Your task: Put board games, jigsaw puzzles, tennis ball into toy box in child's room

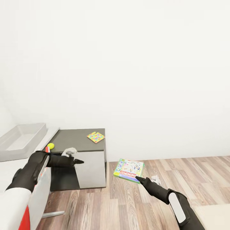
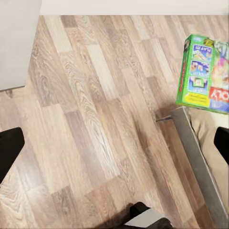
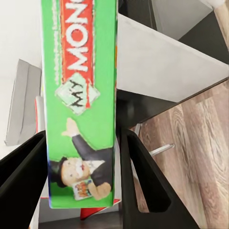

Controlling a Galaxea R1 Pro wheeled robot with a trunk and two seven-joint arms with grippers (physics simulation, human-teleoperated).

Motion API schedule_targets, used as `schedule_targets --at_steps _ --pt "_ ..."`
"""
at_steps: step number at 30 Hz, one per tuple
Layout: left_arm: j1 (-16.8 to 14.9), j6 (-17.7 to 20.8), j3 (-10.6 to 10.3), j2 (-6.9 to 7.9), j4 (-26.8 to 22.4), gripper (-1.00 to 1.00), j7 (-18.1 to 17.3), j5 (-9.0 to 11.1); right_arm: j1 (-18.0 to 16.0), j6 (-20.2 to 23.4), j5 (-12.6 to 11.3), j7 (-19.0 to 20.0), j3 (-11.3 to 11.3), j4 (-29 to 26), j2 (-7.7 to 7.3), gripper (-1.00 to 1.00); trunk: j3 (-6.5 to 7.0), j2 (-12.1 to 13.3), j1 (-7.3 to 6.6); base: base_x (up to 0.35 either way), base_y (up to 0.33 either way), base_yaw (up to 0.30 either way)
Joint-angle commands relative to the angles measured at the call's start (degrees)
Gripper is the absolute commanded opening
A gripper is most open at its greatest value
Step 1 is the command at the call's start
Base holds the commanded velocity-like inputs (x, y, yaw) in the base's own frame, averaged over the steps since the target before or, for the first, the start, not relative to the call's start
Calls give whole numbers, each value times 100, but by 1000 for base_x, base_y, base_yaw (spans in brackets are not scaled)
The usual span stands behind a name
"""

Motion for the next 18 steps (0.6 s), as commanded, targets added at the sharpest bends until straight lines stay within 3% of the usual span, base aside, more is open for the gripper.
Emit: schedule_targets --at_steps 1,4,5,7,8,12,18 --pt "-27 141 15 89 -208 100 -275 -71 -6 41 -13 14 -22 -3 9 -100 -10 -7 2 0 0 0" --pt "-200 276 9 258 -487 100 -706 -92 -6 -67 -5 14 -14 -3 12 -100 -10 -7 2 0 0 0" --pt "-376 311 15 468 -562 100 -972 -83 -6 -173 -6 17 -11 -3 13 -100 -10 -7 2 0 0 0" --pt "-533 311 14 698 -580 100 -1279 -70 -6 -244 -4 20 -9 -3 13 -100 -10 -7 2 0 0 0" --pt "-696 311 8 940 -594 100 -1972 -85 -6 -292 8 26 15 -7 14 -100 -10 -7 2 0 0 0" --pt "-744 311 3 1125 -604 100 -2572 -104 -6 -300 3 61 16 -26 8 -100 -10 -7 2 0 0 0" --pt "-751 311 5 1269 -605 100 -2728 -80 -6 -267 -25 208 10 -64 7 -100 -10 -7 2 14 0 30"
